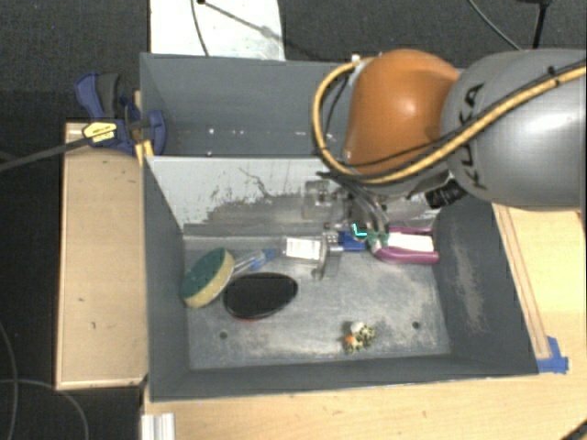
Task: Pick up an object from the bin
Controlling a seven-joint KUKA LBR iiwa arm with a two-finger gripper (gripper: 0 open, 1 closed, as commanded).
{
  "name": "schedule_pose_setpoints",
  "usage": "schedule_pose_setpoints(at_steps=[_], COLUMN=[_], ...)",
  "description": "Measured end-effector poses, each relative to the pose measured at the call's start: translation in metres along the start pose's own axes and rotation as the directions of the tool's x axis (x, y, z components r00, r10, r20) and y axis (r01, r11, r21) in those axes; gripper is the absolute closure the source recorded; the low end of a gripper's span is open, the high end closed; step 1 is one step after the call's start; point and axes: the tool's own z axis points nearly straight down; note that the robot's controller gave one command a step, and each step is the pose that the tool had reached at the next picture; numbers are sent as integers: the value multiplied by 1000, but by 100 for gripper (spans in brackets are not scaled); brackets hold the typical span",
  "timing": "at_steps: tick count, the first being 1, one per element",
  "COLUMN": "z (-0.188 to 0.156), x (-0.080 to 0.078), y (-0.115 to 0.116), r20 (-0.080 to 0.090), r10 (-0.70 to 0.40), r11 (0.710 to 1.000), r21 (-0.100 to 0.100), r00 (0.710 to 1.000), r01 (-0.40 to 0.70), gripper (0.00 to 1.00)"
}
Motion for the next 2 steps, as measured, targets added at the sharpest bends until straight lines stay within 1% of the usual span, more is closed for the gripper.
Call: schedule_pose_setpoints(at_steps=[1, 2], z=[142, 142], x=[-17, -18], y=[-37, -37], r20=[3, 4], r10=[42, 47], r11=[999, 999], r21=[0, -1], r00=[999, 999], r01=[-42, -47], gripper=[0, 0])
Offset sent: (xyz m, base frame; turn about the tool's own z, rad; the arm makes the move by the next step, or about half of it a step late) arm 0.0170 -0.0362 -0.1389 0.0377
